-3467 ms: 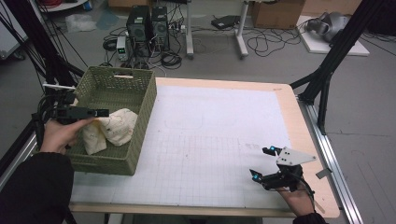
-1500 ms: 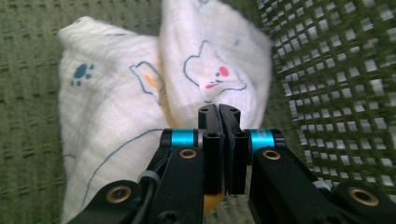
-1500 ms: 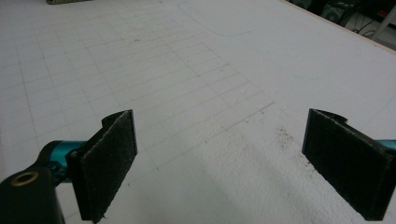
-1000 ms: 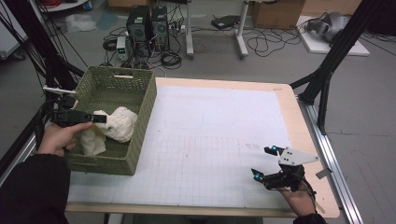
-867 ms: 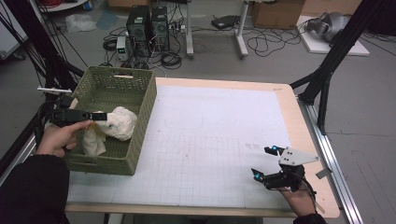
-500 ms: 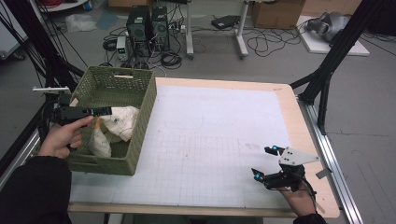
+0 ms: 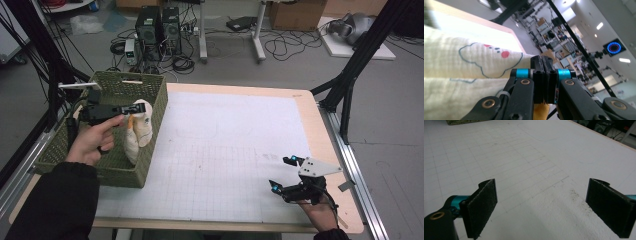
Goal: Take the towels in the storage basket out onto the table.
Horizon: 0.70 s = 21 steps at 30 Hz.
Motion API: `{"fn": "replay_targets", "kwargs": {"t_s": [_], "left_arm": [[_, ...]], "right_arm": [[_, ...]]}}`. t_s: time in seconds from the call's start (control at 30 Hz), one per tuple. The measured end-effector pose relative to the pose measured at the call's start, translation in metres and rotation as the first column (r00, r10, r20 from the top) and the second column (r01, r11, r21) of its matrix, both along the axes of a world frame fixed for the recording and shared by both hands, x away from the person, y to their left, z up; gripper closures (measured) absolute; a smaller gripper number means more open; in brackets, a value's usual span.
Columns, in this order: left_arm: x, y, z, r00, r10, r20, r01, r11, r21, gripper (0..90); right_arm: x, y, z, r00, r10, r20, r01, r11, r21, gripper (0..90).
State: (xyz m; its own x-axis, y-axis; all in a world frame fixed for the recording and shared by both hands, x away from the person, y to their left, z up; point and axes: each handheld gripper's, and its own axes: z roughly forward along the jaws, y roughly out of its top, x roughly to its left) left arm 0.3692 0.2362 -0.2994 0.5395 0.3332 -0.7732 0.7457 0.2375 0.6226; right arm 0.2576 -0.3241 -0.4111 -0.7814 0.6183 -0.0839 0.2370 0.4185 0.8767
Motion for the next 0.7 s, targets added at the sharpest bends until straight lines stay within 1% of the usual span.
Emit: {"fn": "replay_targets", "kwargs": {"t_s": [0.03, 0.1, 0.17, 0.23, 0.43, 0.57, 0.6, 0.7], "left_arm": [[0.001, -0.007, 0.002, 0.9999, -0.014, 0.003, 0.014, 0.9999, -0.005, 88.2], [0.003, -0.021, 0.005, 0.9994, -0.032, 0.010, 0.032, 0.9995, 0.004, 88.2], [0.005, -0.035, 0.006, 0.9983, -0.057, 0.011, 0.057, 0.9984, 0.005, 88.2], [0.006, -0.050, 0.006, 0.9970, -0.077, 0.009, 0.077, 0.9969, 0.017, 88.2], [0.011, -0.092, 0.006, 0.9899, -0.142, 0.008, 0.141, 0.9896, 0.028, 88.2], [0.013, -0.121, 0.002, 0.9825, -0.186, 0.002, 0.186, 0.9817, 0.040, 88.1], [0.013, -0.127, 0.000, 0.9812, -0.193, -0.001, 0.193, 0.9800, 0.050, 88.1], [0.015, -0.147, -0.009, 0.9782, -0.207, -0.017, 0.208, 0.9766, 0.056, 88.1]], "right_arm": [[0.000, 0.000, 0.000, 1.0000, 0.000, 0.004, 0.000, 1.000, -0.001, 9.2], [0.001, 0.000, 0.000, 1.0000, 0.003, 0.008, -0.003, 1.000, 0.001, 9.2], [0.000, 0.000, 0.001, 0.9999, 0.006, 0.008, -0.006, 1.000, 0.002, 9.2], [0.000, -0.001, 0.001, 1.0000, 0.003, 0.007, -0.003, 1.000, 0.005, 9.2], [0.000, -0.002, 0.002, 0.9999, 0.003, 0.015, -0.003, 1.000, 0.009, 9.2], [0.000, -0.003, 0.003, 0.9998, 0.001, 0.021, -0.002, 1.000, 0.013, 9.2], [-0.001, -0.003, 0.004, 0.9998, -0.002, 0.019, 0.001, 1.000, 0.015, 9.2], [-0.001, -0.004, 0.004, 0.9998, -0.002, 0.022, 0.001, 1.000, 0.017, 9.2]]}}
